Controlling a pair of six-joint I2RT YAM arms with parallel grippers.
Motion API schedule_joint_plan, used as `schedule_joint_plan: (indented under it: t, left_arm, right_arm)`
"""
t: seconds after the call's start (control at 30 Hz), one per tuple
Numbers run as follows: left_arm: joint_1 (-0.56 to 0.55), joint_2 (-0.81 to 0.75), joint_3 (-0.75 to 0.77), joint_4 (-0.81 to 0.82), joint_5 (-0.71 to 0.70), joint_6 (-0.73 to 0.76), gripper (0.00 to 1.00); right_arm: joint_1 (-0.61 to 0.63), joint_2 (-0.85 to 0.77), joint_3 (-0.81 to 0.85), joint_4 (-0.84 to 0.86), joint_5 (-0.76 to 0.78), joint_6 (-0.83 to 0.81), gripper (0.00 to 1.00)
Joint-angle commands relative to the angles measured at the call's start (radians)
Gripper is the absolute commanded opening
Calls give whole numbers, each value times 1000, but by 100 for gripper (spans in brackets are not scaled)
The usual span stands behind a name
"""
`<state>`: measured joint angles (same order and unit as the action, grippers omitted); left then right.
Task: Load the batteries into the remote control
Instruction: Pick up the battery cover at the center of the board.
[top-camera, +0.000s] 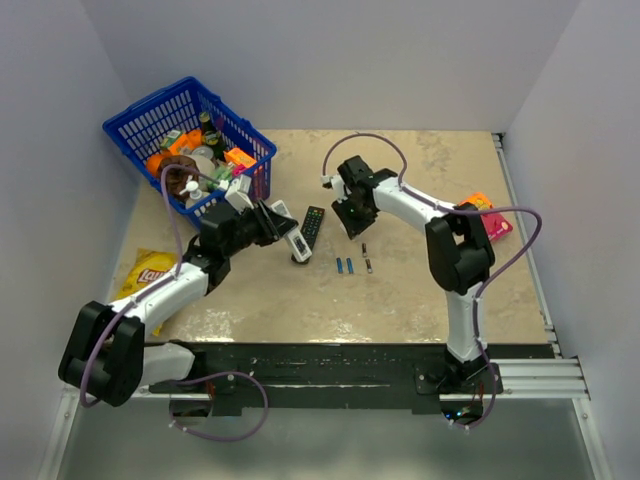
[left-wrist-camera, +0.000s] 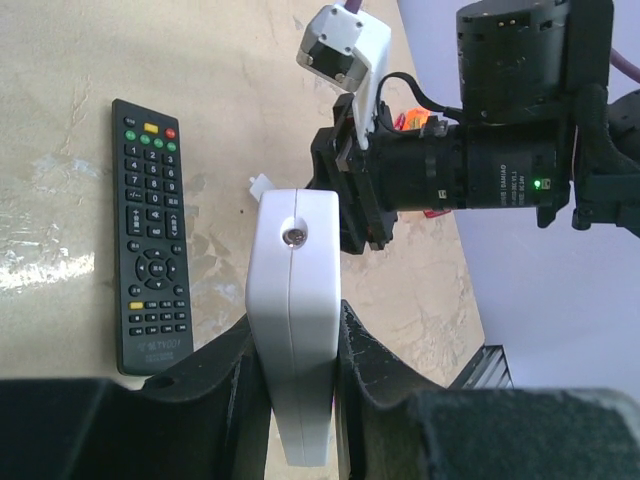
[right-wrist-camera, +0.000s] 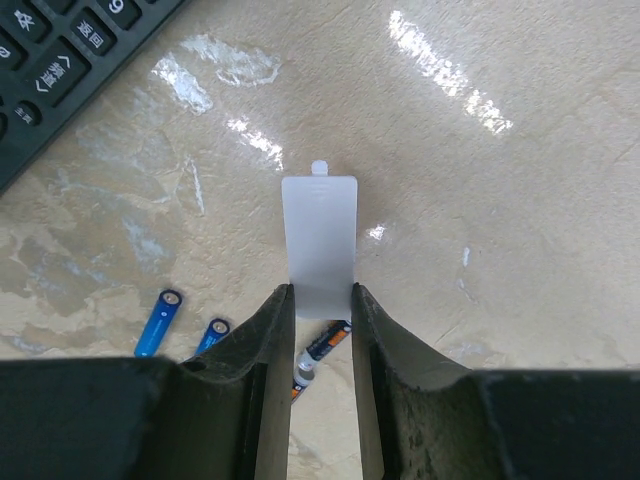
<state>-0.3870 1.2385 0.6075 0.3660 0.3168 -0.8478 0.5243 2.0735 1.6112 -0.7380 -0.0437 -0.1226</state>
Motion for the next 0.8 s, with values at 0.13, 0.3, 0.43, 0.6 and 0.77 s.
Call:
schedule_joint_plan:
  t: [0.13, 0.3, 0.43, 0.6, 0.77]
  left_arm:
    - [11, 41, -28, 186, -21, -57, 0]
    - [13, 101, -35, 255, -12, -112, 0]
    - [13, 145, -40, 330, -9, -149, 0]
    - [13, 217, -54, 431, 16, -215, 0]
    - [13, 262, -61, 520, 25, -241, 0]
  right_arm:
    - [0, -102, 9, 9, -21, 49, 6]
    - [3, -141, 16, -18, -56, 55, 7]
    - [17, -176, 32, -60, -82, 63, 7]
    - [54, -220, 56, -98, -93, 66, 8]
    - [100, -275, 79, -129, -82, 93, 8]
